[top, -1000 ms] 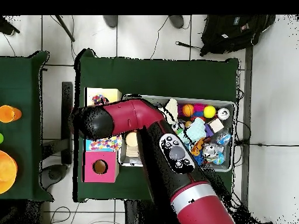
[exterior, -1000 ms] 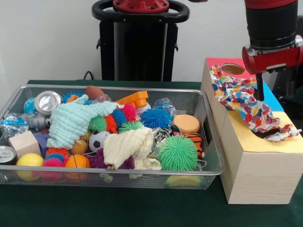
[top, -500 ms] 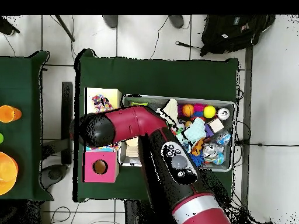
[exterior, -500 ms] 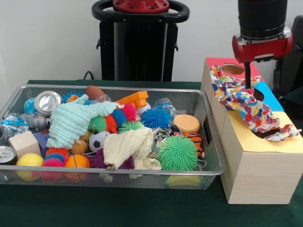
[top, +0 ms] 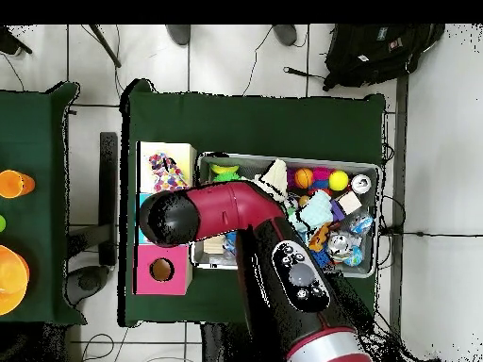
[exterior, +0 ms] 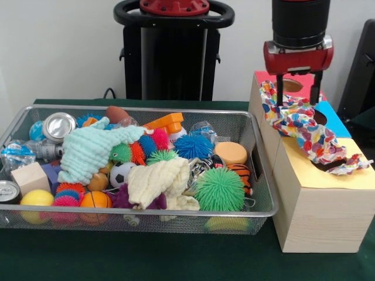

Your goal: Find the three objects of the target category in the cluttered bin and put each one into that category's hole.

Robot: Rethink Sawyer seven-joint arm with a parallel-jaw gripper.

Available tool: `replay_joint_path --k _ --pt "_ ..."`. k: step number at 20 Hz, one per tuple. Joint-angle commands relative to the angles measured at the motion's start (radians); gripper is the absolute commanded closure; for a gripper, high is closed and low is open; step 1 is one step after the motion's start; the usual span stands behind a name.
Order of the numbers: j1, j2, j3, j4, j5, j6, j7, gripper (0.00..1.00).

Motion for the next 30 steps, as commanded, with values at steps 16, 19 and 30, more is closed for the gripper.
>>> replay_joint_path --k 16,19,30 --pt "0.094 0.186 -0.148 -0.091 -0.104 -0.061 0.106 0.0" --pt "0.113 0.205 -0.16 -0.118 -0.092 -0.07 0.119 0.0" --pt "0.169 0.263 -0.174 -0.221 -0.032 -0.062 0.144 0.0"
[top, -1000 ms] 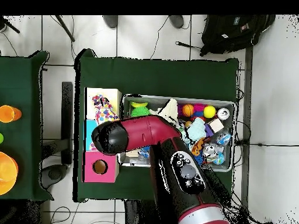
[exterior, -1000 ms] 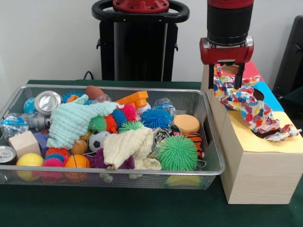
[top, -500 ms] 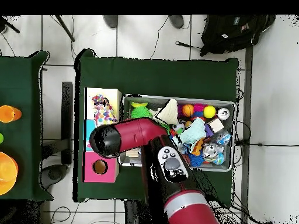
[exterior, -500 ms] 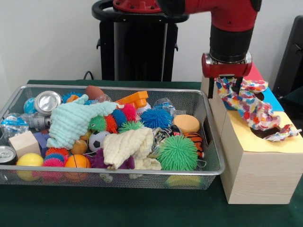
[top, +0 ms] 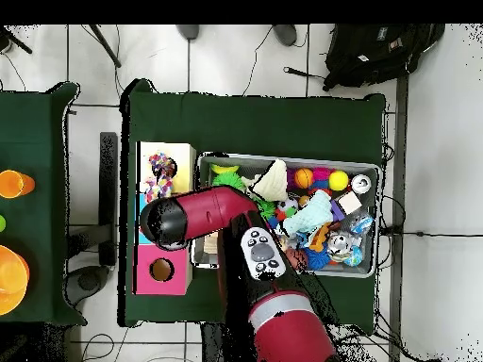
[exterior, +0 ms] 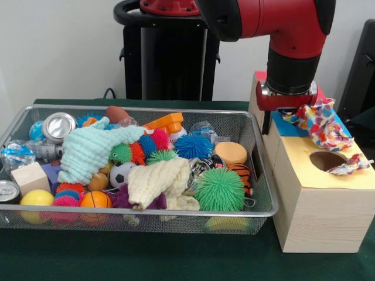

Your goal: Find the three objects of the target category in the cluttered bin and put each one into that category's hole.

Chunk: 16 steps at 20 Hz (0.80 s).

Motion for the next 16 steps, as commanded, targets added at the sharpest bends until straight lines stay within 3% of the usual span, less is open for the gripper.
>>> replay_joint_path --k 1,16 --pt "0.025 0.066 -0.021 -0.117 0.039 -0.049 0.149 0.0" --pt "-0.002 0.037 0.004 -0.139 0.114 0.009 0.106 0.0"
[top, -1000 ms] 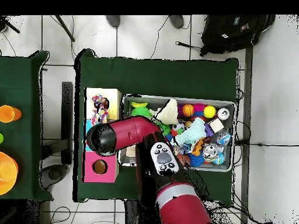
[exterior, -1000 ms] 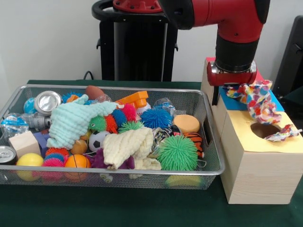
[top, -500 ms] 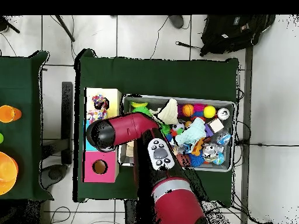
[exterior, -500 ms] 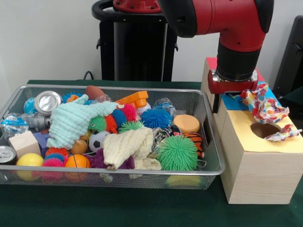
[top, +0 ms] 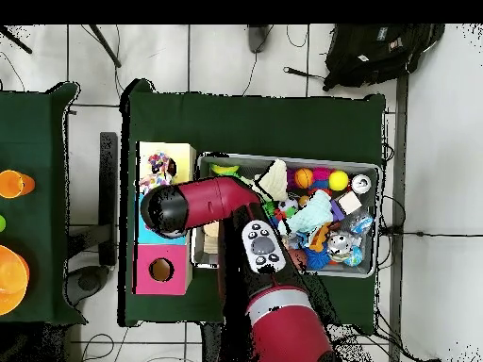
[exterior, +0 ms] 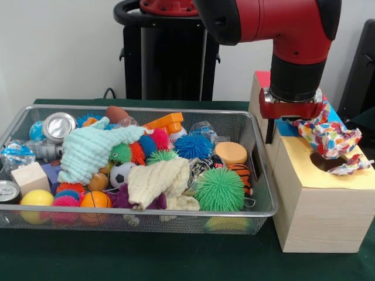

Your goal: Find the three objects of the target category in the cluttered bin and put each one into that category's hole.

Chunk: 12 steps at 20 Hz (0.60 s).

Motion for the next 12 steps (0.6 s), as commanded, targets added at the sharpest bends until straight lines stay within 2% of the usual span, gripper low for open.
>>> replay_joint_path --k 1,5,6,12 --pt "-0.016 0.015 0.029 -0.073 0.07 0.009 0.103 0.0" --pt "-0.021 0.001 0.026 -0.052 0.086 -0.022 0.13 0.0" --pt "-0.021 -0.003 0.024 -0.046 0.091 -0.03 0.141 1.0" --pt "-0.03 -0.013 0.025 -0.019 0.1 -0.042 0.137 1.0"
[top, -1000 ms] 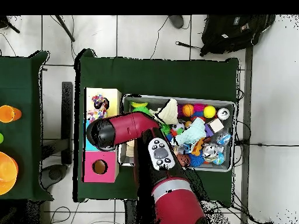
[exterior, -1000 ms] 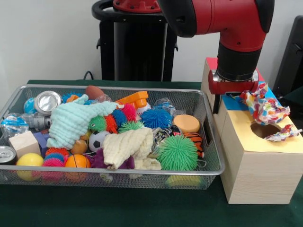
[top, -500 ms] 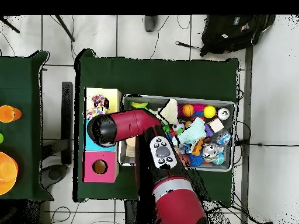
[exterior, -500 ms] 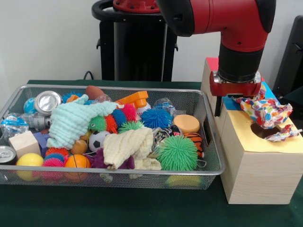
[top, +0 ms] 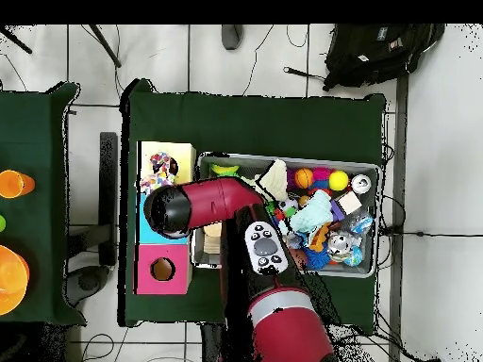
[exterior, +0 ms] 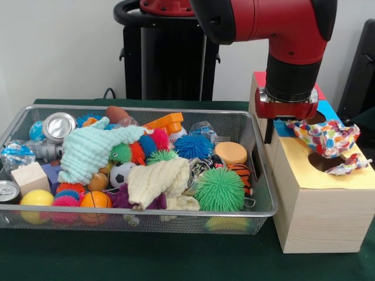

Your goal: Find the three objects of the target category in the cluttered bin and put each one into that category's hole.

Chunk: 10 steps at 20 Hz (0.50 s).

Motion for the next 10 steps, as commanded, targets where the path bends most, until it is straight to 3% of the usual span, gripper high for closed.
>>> replay_joint_path --k 1,10 --pt "-0.035 -0.013 0.044 -0.017 0.097 -0.047 0.134 1.0" --pt "-0.05 -0.008 0.062 -0.038 0.097 -0.005 0.082 1.0"
